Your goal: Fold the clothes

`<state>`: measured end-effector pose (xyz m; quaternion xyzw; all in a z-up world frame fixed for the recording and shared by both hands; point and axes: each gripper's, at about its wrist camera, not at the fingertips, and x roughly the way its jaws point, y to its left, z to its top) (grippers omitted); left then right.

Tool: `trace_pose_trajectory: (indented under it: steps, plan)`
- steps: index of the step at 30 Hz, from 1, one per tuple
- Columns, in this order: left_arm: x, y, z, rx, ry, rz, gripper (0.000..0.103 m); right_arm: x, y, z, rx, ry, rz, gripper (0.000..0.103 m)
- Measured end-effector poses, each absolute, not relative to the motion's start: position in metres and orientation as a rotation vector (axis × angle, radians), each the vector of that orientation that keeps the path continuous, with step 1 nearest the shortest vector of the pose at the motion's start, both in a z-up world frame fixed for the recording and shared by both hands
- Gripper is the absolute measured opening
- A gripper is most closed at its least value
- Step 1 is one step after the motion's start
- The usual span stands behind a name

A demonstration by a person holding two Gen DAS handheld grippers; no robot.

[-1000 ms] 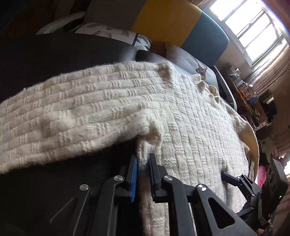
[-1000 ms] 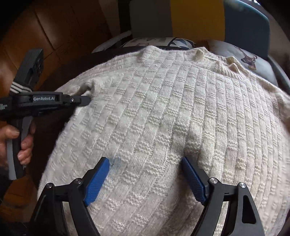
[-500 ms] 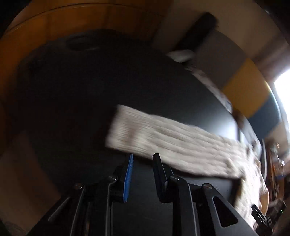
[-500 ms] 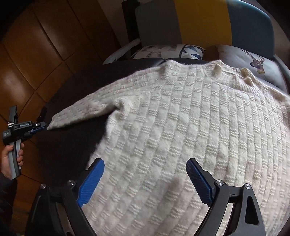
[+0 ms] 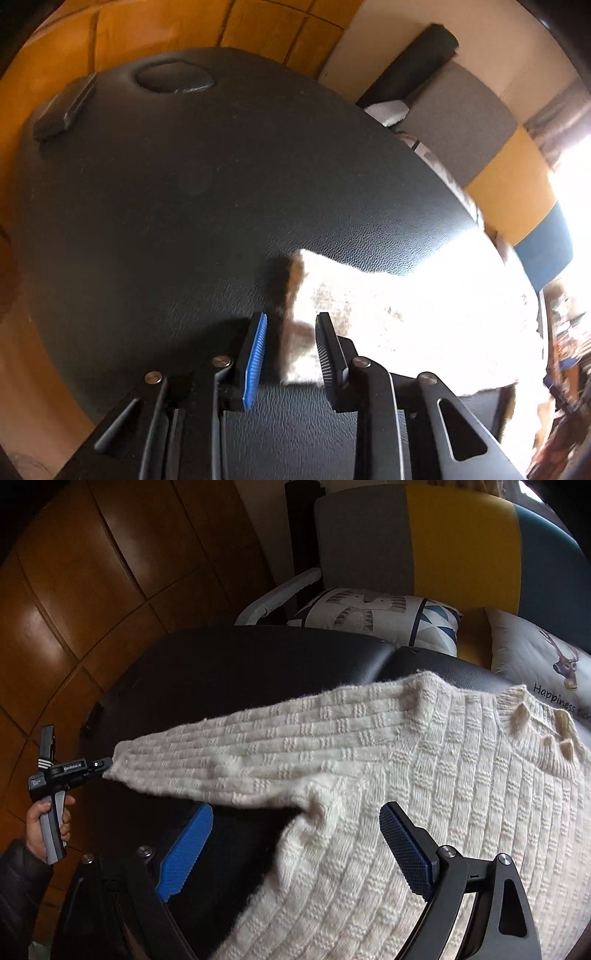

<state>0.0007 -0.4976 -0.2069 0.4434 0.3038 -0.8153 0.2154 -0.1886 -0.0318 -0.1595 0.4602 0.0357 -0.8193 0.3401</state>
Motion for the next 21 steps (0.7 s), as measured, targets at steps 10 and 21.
trace_pose_trajectory:
  steps: [10,21]
  plan:
    - [-0.03,-0.473,-0.21,1.232,0.396,-2.184,0.003,-0.234,-0.039,-0.199,1.377,0.203,-2.179,0.093]
    - [-0.065,-0.489,-0.214,1.281,0.448,-2.114,0.006,-0.226,-0.035,-0.217,1.359,0.267,-2.217,0.103]
